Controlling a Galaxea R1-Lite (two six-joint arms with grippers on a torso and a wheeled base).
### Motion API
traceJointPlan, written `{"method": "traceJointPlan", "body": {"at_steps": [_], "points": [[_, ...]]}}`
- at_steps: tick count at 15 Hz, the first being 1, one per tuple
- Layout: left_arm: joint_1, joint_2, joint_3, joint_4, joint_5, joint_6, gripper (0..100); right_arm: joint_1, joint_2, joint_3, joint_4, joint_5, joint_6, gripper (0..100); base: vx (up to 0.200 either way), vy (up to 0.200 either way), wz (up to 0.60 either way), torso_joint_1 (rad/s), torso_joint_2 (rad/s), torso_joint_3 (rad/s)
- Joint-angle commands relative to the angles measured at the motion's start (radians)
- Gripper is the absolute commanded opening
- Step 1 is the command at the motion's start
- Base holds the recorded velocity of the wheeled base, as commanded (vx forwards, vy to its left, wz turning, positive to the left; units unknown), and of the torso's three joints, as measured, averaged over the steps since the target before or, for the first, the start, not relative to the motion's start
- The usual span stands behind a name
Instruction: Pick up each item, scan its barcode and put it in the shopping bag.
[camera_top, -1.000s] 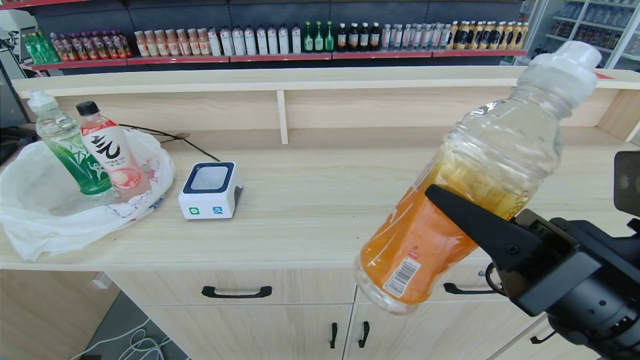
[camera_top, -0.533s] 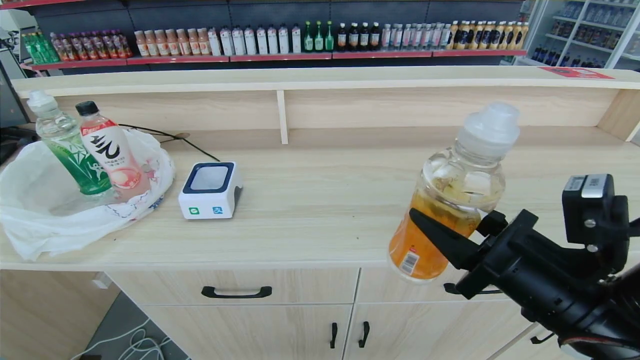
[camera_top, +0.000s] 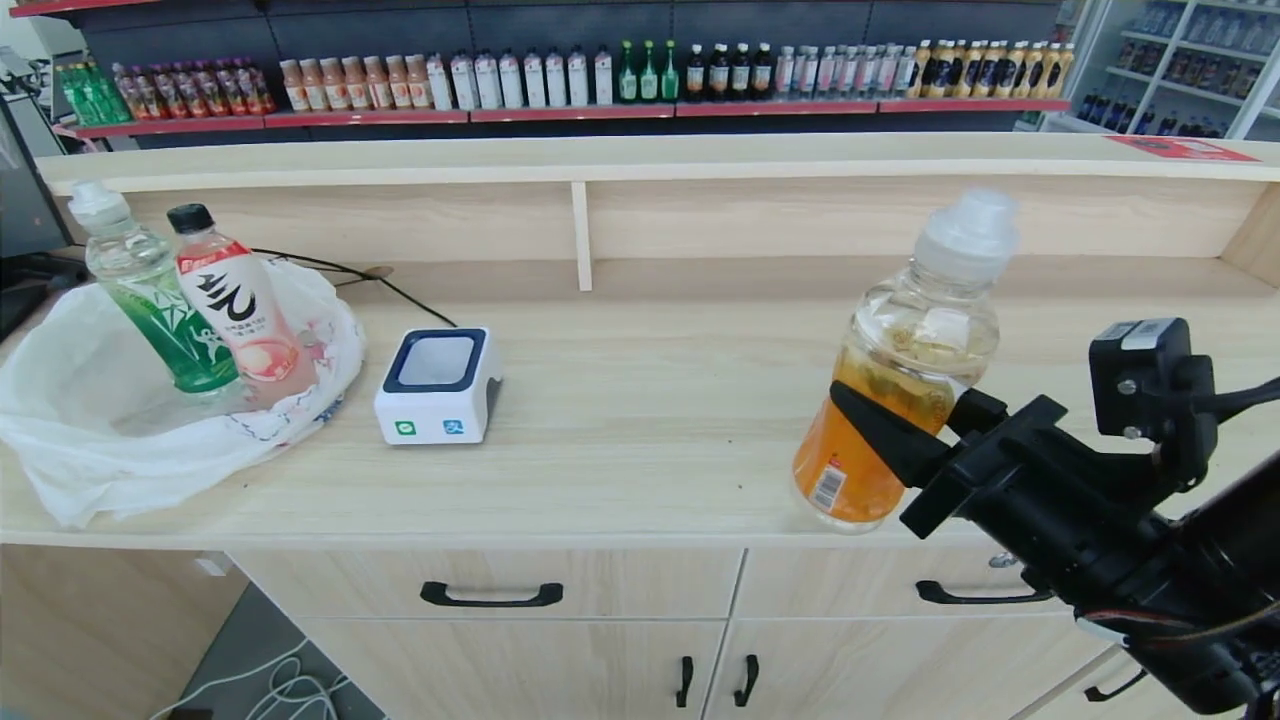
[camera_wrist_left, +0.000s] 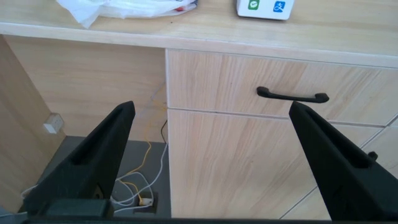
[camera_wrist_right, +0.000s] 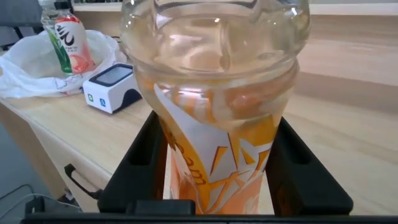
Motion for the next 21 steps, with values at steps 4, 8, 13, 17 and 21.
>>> {"method": "traceJointPlan", "body": {"at_steps": [4, 8, 13, 17, 21], "points": [[0.000, 0.000, 0.001, 0.000, 0.001, 0.000, 100, -0.011, 0.002, -0.001, -0.005, 0.003, 0.001, 0, 0.000, 0.200, 0.00, 0.004, 0.00, 0.002], [0.000, 0.000, 0.000, 0.000, 0.001, 0.000, 100, -0.054, -0.010, 0.004, -0.005, 0.003, 0.002, 0, 0.000, 0.200, 0.00, 0.002, 0.00, 0.002], [0.000, 0.000, 0.000, 0.000, 0.001, -0.002, 100, -0.056, -0.013, 0.002, -0.005, -0.023, -0.007, 0, 0.000, 0.200, 0.00, 0.001, 0.00, 0.003], [0.000, 0.000, 0.000, 0.000, 0.001, -0.003, 100, -0.076, -0.027, -0.030, -0.005, -0.037, -0.006, 0, 0.000, 0.200, 0.00, 0.005, 0.00, 0.001], [0.000, 0.000, 0.001, 0.000, 0.001, -0.003, 100, -0.120, -0.038, -0.042, -0.005, -0.037, -0.010, 0, 0.000, 0.200, 0.00, 0.001, 0.00, 0.002]]}}
